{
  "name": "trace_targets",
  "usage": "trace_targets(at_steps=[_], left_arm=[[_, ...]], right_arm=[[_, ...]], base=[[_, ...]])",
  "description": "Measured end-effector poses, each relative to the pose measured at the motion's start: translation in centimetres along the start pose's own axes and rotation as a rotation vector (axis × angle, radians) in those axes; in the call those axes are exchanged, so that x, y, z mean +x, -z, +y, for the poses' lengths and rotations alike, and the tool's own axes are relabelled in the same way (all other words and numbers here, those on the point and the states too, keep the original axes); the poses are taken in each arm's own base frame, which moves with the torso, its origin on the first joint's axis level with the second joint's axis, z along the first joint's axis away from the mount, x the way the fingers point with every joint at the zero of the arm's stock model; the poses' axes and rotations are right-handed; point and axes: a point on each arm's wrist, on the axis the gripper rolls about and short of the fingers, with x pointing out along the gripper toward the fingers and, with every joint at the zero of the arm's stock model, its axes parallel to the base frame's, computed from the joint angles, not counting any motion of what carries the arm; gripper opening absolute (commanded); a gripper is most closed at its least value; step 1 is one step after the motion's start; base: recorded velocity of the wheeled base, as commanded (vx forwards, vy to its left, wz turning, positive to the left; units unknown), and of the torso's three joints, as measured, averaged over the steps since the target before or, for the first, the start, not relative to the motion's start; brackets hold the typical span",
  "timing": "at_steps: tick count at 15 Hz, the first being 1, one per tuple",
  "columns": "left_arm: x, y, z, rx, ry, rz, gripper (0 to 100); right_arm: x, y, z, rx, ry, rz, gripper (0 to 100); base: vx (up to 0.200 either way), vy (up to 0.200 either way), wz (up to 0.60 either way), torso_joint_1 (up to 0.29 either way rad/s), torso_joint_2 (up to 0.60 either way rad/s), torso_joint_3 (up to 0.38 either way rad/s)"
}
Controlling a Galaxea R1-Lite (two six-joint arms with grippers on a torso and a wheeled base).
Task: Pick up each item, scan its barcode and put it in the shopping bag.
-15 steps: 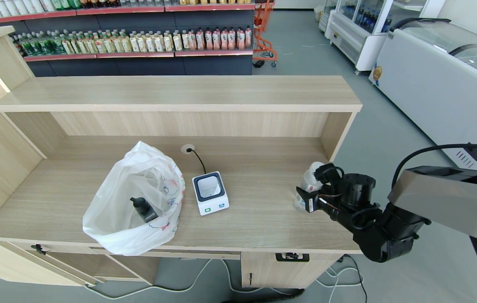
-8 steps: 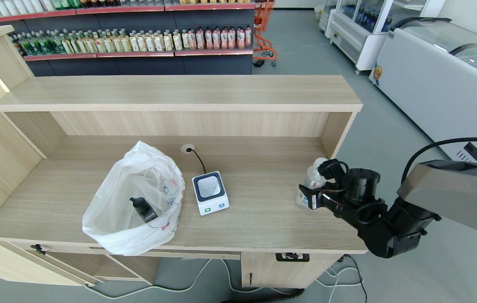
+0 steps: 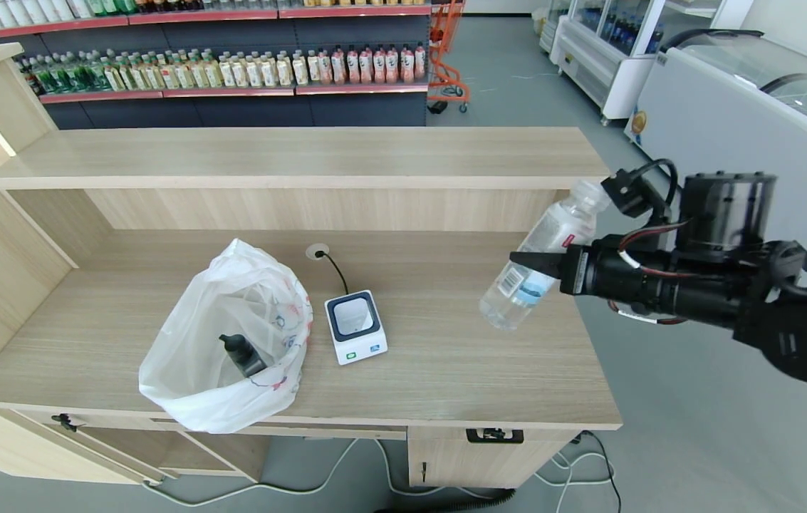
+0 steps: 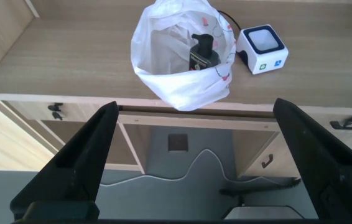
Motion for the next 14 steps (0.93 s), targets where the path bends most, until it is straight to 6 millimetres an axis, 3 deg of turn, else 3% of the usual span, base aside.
trace_targets(at_steps=[3, 6, 9, 14], left_arm=[[0.0, 0.0, 0.0, 0.000, 0.000, 0.000, 100], [0.0, 0.0, 0.0, 0.000, 0.000, 0.000, 100], [0.0, 0.0, 0.0, 0.000, 0.000, 0.000, 100], [0.0, 0.0, 0.0, 0.000, 0.000, 0.000, 100]], right_arm=[[-5.4, -3.2, 5.7, 0.077, -0.368, 0.051, 0], [-10.1, -4.6, 8.9, 0.126, -0.616, 0.085, 0], [-12.7, -4.6, 10.0, 0.114, -0.745, 0.111, 0], [-14.9, -4.9, 11.6, 0.142, -0.877, 0.156, 0]], base=[[0.000, 0.000, 0.00, 0.000, 0.00, 0.000], [0.000, 0.000, 0.00, 0.000, 0.00, 0.000], [0.000, 0.000, 0.00, 0.000, 0.00, 0.000], [0.000, 0.000, 0.00, 0.000, 0.00, 0.000]])
